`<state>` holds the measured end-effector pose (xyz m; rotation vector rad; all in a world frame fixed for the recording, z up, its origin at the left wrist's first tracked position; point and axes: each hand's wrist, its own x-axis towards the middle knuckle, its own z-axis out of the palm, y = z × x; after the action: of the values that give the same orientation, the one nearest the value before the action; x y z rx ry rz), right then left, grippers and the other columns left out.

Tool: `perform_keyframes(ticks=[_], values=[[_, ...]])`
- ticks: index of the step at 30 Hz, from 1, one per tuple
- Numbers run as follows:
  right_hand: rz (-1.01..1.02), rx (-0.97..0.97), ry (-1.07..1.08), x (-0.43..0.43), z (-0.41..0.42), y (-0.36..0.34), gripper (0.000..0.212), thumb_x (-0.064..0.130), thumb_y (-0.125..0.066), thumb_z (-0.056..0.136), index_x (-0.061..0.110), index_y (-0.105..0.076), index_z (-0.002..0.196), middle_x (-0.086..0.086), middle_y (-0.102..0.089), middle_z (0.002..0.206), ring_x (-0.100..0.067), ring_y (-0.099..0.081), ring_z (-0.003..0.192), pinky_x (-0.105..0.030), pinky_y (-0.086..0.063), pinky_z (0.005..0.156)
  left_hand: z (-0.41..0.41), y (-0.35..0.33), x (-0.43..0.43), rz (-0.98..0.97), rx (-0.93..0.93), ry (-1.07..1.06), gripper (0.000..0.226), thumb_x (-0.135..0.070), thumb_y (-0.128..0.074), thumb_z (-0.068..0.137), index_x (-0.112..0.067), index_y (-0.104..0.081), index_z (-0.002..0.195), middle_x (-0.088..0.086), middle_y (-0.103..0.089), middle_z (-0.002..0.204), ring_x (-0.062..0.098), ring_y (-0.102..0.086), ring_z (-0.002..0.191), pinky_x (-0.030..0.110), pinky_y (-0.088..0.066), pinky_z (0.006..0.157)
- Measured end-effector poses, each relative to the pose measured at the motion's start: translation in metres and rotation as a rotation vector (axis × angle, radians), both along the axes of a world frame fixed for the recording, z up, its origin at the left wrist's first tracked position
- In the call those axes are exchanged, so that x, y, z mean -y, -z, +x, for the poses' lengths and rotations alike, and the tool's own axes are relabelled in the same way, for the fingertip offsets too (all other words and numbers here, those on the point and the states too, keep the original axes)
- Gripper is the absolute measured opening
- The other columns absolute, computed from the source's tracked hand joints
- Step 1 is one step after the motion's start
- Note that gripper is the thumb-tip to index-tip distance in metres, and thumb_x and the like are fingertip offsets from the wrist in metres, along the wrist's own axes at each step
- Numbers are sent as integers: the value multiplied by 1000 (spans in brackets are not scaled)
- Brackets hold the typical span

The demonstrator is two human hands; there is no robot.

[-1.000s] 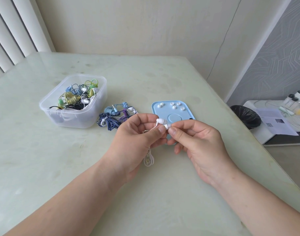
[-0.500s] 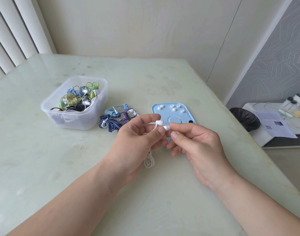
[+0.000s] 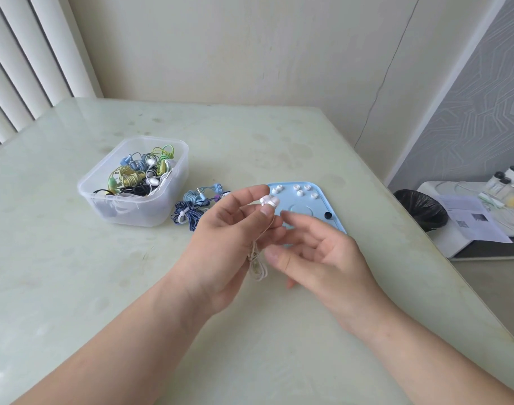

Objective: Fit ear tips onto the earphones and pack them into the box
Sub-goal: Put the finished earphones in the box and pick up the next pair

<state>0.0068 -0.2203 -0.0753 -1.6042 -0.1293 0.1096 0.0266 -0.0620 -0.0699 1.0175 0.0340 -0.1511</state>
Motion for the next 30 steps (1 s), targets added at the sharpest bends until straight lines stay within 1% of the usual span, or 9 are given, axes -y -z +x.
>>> perform_keyframes(ticks=[3, 5, 8, 12, 16, 19, 23, 27, 30], values=[[-92, 43, -73, -9, -3, 0, 28, 15, -88, 78, 25, -75, 100, 4, -77, 96, -11, -69, 86, -22, -53, 76, -3, -6, 0, -67, -22, -4, 24, -9, -69, 93, -14, -70, 117, 7, -68, 88, 20, -70, 76, 31, -59, 81], [-69, 30, -79, -11, -3, -1, 19, 14, -84, 83, 24, -75, 97, -3, -76, 88, -11, -65, 77, -16, -48, 64, -3, -7, 0, -70, -16, -19, 25, -9, -70, 93, -15, -71, 117, 7, -66, 91, 21, -69, 79, 35, -58, 84], [-17, -32, -37, -10, -4, -3, 21, 12, -77, 90, 28, -75, 103, -11, -75, 86, -18, -69, 77, -26, -44, 55, -1, -6, -3, -31, 13, -48, 25, -7, -72, 93, -14, -71, 117, 5, -64, 89, 19, -66, 81, 42, -55, 91], [95, -74, 145, -4, 3, -9, 22, 8, -74, 91, 15, -72, 112, -10, -77, 89, -24, -74, 79, -34, -44, 54, 0, -7, -8, 41, 26, -32, 24, -11, -74, 86, -14, -72, 110, 4, -66, 89, 20, -66, 79, 38, -55, 83], [136, -60, 207, 0, 8, -17, 17, 12, -75, 91, 9, -72, 107, -15, -78, 92, -27, -72, 80, -33, -46, 55, -5, -5, -1, 310, 113, -29, 24, -24, -79, 88, -14, -70, 108, 17, -69, 93, 25, -71, 83, 42, -59, 82], [95, -62, 220, -4, 11, -23, 15, 11, -77, 90, 9, -74, 105, -12, -79, 91, -24, -73, 78, -31, -47, 53, -8, -7, 2, 450, 143, -59, 14, -22, -72, 97, -16, -70, 109, 22, -72, 104, 22, -73, 83, 36, -61, 75], [108, -95, 223, -16, 22, -36, 19, 12, -78, 88, 4, -74, 105, -11, -80, 88, -23, -75, 74, -29, -53, 53, -7, -20, -5, 524, 133, -51, 17, -23, -69, 99, -19, -69, 116, 12, -74, 106, 16, -77, 85, 36, -64, 80], [169, -135, 140, -37, 37, -58, 16, 11, -74, 92, 0, -71, 104, -12, -78, 80, -23, -74, 64, -29, -58, 55, -2, -45, -27, 746, 165, -113, 31, -27, -75, 93, -27, -66, 122, -2, -73, 98, 4, -74, 75, 24, -61, 59], [127, -166, 21, -58, 46, -74, 16, 21, -66, 100, 7, -72, 105, -14, -78, 93, -24, -73, 73, -35, -60, 62, 5, -61, -57, 865, 206, -259, 26, -24, -73, 93, -26, -68, 119, -5, -73, 92, 11, -75, 77, 29, -63, 72]])
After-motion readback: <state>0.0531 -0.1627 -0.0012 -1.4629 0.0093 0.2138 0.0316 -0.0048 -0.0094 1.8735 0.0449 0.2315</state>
